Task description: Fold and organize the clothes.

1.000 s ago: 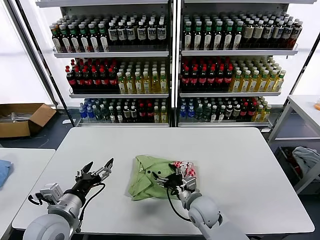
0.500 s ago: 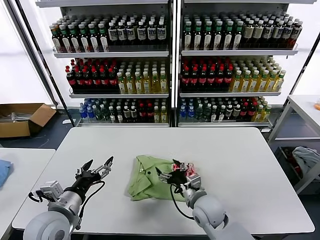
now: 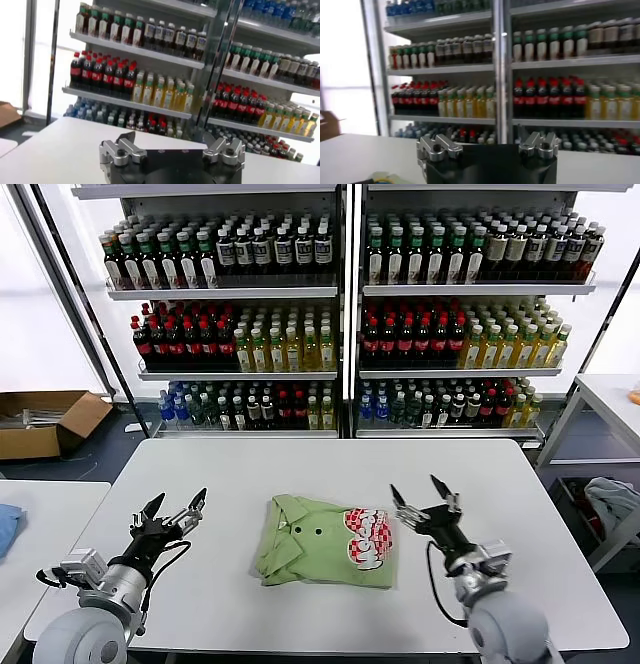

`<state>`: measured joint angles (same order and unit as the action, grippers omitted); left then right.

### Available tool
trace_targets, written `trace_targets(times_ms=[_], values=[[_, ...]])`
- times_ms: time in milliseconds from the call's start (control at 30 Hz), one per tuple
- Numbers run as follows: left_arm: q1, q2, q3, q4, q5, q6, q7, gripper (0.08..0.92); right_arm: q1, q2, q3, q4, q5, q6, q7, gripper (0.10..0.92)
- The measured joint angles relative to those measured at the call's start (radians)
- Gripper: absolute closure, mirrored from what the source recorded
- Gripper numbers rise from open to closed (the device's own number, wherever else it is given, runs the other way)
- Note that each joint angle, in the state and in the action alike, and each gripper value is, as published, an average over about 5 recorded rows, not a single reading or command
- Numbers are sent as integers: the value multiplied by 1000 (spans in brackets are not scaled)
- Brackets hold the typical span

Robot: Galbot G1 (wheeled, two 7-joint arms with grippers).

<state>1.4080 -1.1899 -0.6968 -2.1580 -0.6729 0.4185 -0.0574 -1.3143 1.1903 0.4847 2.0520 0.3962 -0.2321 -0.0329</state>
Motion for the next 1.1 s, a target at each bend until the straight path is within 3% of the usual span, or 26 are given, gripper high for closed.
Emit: trace_targets(times_ms=[433, 1100], values=[[60, -52, -16, 6, 166, -234, 133, 177, -270, 67, 213, 71, -20, 97, -81, 203], [101, -102, -92, 6, 247, -297, 257, 177, -382, 134, 290, 120, -52, 128, -117, 203]])
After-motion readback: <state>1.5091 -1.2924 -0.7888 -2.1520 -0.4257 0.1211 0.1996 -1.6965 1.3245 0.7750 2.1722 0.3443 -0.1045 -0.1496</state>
